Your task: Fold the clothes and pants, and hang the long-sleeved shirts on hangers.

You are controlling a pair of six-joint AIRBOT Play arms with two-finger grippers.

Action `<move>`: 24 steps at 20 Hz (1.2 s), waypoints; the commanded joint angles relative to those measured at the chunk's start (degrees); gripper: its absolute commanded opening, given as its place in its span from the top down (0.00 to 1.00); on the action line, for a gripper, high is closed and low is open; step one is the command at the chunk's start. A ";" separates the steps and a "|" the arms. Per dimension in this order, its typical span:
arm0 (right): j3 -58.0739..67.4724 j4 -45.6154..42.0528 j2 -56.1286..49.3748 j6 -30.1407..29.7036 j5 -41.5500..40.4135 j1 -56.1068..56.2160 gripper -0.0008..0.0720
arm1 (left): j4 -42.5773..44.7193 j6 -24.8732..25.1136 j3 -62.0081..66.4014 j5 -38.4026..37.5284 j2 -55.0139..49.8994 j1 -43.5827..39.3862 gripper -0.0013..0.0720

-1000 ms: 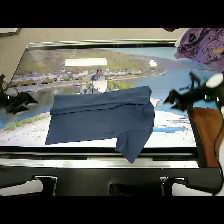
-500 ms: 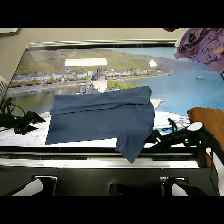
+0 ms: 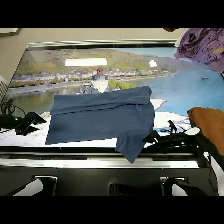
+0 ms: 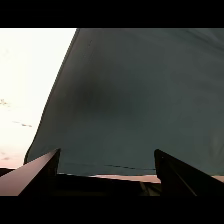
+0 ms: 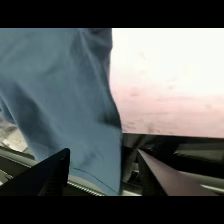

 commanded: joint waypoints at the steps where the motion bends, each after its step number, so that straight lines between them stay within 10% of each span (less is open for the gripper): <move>1: -1.01 1.40 -1.44 -0.79 -3.34 0.04 0.32 | -0.09 -0.20 -0.04 0.11 0.00 0.07 0.07; 11: -2.47 5.90 -5.77 -3.93 -7.37 5.01 0.39 | -0.13 -3.65 -0.04 2.43 -0.07 0.07 0.07; 13: -2.43 5.88 -5.81 -3.72 -9.03 9.31 0.84 | -0.15 -3.63 -0.04 2.36 0.00 0.09 0.07; 15: -2.40 5.97 -5.75 -3.67 -9.44 9.44 0.94 | 0.24 -3.10 -0.09 1.92 0.55 0.42 0.07; 24: -2.43 5.88 -2.14 -2.67 -7.98 9.16 0.95 | -4.90 6.82 -18.47 2.34 6.73 19.91 0.07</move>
